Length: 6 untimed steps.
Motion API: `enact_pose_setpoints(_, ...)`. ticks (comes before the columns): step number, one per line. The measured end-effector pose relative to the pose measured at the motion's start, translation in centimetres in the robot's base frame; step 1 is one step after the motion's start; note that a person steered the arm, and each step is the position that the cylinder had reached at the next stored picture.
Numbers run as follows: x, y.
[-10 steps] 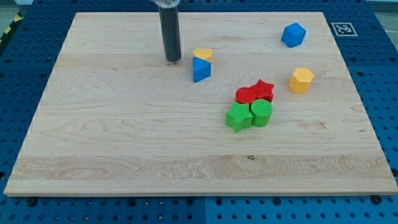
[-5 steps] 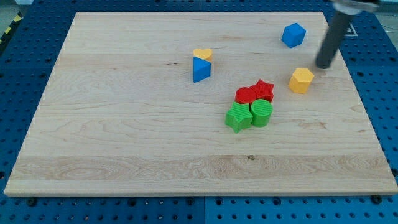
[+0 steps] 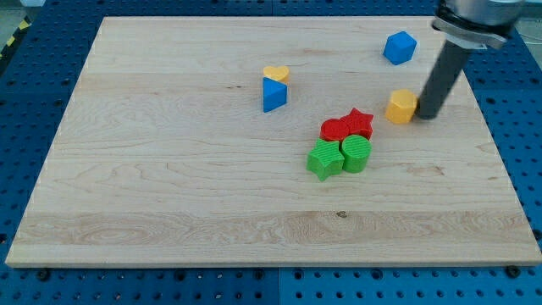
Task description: Place the yellow hexagon in between the blue triangle and blue cube
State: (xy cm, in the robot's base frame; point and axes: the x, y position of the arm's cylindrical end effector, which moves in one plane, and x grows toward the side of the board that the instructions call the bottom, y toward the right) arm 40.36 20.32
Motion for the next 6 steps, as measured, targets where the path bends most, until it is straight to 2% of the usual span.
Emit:
enact_pose_setpoints(1,-2.9,-3.0)
enact_pose_setpoints(2,-2.5,-1.1)
enact_pose_setpoints(3,0.2,2.1)
enact_pose_setpoints(4,2.8,0.7)
enact_pose_setpoints(5,2.6,-3.3)
enact_pose_setpoints(6,-0.3,-7.5)
